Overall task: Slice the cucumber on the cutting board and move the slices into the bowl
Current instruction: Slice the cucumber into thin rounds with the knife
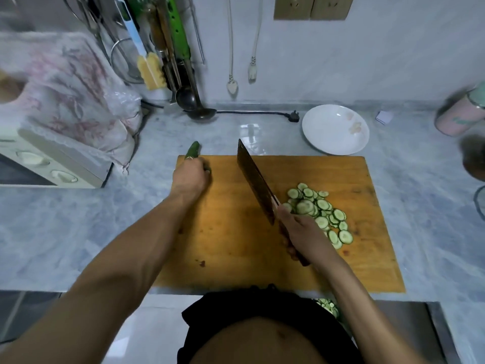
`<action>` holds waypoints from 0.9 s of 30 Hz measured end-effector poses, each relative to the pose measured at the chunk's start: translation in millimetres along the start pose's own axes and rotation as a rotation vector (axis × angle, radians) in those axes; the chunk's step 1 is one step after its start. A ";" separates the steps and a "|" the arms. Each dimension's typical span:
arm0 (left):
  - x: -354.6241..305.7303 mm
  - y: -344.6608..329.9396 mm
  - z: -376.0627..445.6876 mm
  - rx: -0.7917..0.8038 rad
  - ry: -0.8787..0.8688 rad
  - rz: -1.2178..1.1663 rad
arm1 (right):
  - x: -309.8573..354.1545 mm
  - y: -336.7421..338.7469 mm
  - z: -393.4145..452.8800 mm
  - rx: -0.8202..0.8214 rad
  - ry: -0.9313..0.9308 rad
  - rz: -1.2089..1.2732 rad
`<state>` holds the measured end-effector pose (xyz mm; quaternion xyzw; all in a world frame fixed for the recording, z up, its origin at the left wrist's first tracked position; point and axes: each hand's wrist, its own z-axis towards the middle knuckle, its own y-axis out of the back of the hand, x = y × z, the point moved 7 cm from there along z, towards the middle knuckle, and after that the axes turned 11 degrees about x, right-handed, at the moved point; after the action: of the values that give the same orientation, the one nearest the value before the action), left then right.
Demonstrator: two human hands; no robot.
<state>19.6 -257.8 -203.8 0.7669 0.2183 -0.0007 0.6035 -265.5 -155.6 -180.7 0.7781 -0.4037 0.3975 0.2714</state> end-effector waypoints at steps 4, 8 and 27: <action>9.7 -1.0 2.1 -0.036 -0.009 -0.236 | 6.6 -5.9 2.3 0.004 0.006 -0.004; 39.0 7.0 -13.7 -0.179 0.082 -0.251 | 6.7 -9.7 3.5 0.032 -0.013 -0.012; 45.7 1.1 -105.4 -0.109 -0.001 -0.781 | -20.6 -5.7 -20.1 0.038 -0.075 -0.023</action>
<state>33.6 -145.1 -186.2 0.5931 0.4931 -0.2191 0.5976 -276.1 -129.2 -187.8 0.8022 -0.3969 0.3723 0.2459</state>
